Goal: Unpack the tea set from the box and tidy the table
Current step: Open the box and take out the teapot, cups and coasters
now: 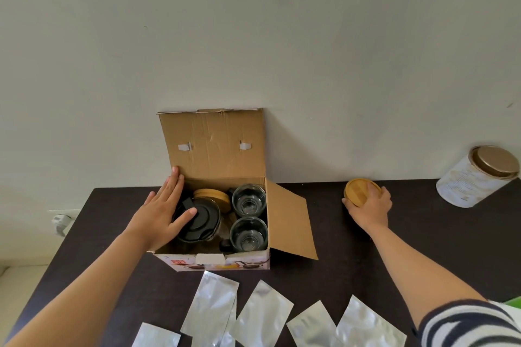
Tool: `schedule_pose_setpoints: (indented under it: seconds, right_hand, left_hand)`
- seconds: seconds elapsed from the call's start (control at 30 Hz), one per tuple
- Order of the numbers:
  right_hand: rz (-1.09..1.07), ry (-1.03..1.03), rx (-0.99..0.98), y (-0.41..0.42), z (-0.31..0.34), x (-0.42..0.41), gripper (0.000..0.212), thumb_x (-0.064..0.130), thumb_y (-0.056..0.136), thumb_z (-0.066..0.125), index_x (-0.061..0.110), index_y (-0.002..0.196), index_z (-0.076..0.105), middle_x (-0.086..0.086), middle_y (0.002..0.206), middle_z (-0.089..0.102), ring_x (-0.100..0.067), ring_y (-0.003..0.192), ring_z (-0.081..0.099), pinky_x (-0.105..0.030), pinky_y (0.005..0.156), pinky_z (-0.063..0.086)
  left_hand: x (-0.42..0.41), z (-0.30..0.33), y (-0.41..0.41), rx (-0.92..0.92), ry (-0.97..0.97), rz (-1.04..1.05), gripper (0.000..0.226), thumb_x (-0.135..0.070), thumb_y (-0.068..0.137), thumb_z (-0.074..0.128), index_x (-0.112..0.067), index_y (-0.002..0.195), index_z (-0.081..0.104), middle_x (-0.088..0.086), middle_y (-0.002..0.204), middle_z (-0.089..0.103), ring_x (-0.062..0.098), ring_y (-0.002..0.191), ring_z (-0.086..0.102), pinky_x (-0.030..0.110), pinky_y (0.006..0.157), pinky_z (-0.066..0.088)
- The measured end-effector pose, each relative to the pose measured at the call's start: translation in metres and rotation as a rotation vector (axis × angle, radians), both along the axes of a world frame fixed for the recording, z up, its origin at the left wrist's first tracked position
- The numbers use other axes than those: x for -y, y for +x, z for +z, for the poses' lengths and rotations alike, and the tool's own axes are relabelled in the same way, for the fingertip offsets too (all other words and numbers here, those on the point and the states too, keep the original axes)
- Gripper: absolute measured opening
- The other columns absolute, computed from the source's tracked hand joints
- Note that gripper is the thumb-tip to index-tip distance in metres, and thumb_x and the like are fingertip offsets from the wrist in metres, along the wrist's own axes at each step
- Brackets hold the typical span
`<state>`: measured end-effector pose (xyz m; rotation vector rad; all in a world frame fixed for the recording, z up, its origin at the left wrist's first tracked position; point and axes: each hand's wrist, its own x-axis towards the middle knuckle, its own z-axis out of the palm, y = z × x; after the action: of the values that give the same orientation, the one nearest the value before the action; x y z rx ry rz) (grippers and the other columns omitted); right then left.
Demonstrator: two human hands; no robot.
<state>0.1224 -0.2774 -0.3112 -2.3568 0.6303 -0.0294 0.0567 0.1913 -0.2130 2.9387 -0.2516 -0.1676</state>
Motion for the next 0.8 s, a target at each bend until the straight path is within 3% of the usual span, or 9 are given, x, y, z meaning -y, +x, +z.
schedule_pose_setpoints:
  seconds: [0.17,0.33,0.4,0.47,0.57,0.67,0.8]
  right_hand:
    - [0.039,-0.033,-0.044,0.006,0.001,0.009,0.093,0.049,0.073,0.076,0.015,0.145,0.029,-0.012,0.154,0.011,-0.037,0.139,0.016,-0.055,0.108,0.031]
    - [0.06,-0.284,-0.139,-0.002,0.018,-0.011,0.098,0.055,0.073,0.073,0.017,0.147,0.021,-0.018,0.157,-0.002,-0.038,0.145,0.0,-0.057,0.114,0.001]
    - [0.149,-0.293,0.031,-0.014,0.03,-0.036,0.085,0.045,0.078,0.072,0.016,0.145,0.029,-0.018,0.156,0.009,-0.037,0.144,0.006,-0.058,0.114,0.005]
    - [0.25,-0.189,0.285,-0.03,0.047,-0.07,0.066,0.034,0.082,0.07,0.012,0.137,0.043,-0.017,0.148,0.031,-0.034,0.139,0.024,-0.055,0.113,0.024]
    - [0.389,0.068,0.513,-0.053,0.084,-0.132,0.043,0.026,0.083,0.071,0.012,0.122,0.057,-0.005,0.122,0.056,-0.022,0.12,0.047,-0.033,0.098,0.042]
    - [0.567,0.044,0.436,-0.061,0.114,-0.182,0.042,0.044,0.082,0.066,0.022,0.117,0.059,0.006,0.109,0.063,-0.012,0.106,0.054,-0.03,0.089,0.046]
    - [0.691,-0.449,0.149,-0.05,0.132,-0.217,0.058,0.064,0.081,0.056,0.015,0.113,0.054,-0.004,0.103,0.064,-0.026,0.106,0.049,-0.039,0.083,0.039]
  left_hand:
    - [-0.001,-0.001,0.0,0.001,0.002,0.001,0.092,-0.083,0.073,0.001,-0.029,0.145,-0.017,-0.014,0.151,-0.033,0.008,0.143,-0.011,0.039,0.115,0.005]
    - [0.0,0.0,-0.001,0.001,-0.006,0.002,0.092,-0.083,0.073,0.002,-0.029,0.145,-0.017,-0.014,0.15,-0.033,0.008,0.143,-0.011,0.039,0.115,0.005]
    - [0.0,0.001,-0.001,-0.004,-0.012,0.003,0.093,-0.084,0.073,0.001,-0.029,0.145,-0.017,-0.014,0.15,-0.033,0.008,0.143,-0.011,0.039,0.115,0.004]
    - [0.002,0.001,-0.001,-0.001,-0.019,0.005,0.095,-0.085,0.072,0.001,-0.028,0.146,-0.015,-0.013,0.151,-0.032,0.008,0.143,-0.011,0.039,0.115,0.004]
    - [0.004,0.001,-0.001,0.004,-0.036,0.012,0.098,-0.086,0.071,0.002,-0.026,0.147,-0.012,-0.011,0.152,-0.029,0.009,0.143,-0.011,0.043,0.117,0.006]
    - [0.003,0.001,-0.002,0.003,-0.045,0.02,0.098,-0.085,0.073,0.004,-0.025,0.149,-0.011,-0.011,0.152,-0.03,0.009,0.144,-0.011,0.045,0.117,0.007]
    - [0.004,0.003,-0.002,0.01,-0.058,0.016,0.1,-0.085,0.071,0.003,-0.024,0.149,-0.01,-0.011,0.151,-0.03,0.009,0.142,-0.012,0.043,0.116,0.006]
